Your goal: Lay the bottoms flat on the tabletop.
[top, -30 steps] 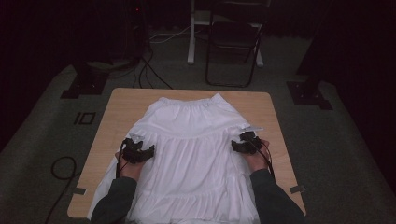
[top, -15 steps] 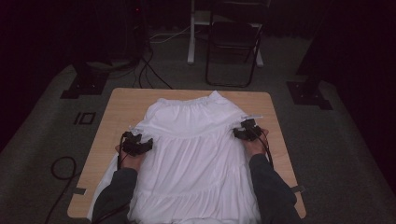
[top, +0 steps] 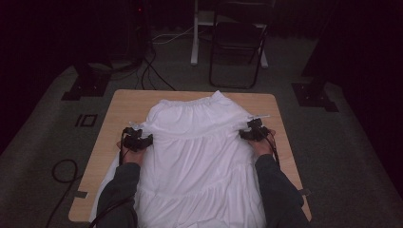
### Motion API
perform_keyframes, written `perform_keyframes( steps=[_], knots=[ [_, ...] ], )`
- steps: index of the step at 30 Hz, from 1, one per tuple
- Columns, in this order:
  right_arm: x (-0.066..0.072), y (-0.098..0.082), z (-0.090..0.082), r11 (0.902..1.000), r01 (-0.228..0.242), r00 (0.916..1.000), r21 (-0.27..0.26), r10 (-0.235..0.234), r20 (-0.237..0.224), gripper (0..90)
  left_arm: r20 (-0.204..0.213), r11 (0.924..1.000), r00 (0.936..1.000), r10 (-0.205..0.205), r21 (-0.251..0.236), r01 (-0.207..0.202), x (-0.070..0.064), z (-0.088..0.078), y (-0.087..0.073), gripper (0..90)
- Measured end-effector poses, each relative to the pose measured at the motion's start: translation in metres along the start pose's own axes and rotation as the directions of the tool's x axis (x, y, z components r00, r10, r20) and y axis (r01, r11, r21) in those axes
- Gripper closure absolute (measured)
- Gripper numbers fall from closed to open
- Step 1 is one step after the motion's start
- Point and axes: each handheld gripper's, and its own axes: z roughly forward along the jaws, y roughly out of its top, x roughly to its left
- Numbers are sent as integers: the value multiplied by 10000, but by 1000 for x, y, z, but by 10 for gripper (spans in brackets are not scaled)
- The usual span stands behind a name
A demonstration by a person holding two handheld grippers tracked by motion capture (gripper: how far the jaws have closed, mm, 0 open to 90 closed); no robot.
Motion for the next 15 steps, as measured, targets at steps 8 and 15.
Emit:
perform_keyframes(
  steps=[8,15],
  knots=[
    [2,-14,-39,9975,-200,9985,-677,165,-529,351,309,9979,9993,194,612,-213,0,-6,3,383],
    [1,-46,-83,9955,141,9980,-934,-198,-597,344,922,9969,9934,676,327,-709,8,-50,6,383]
  ],
)
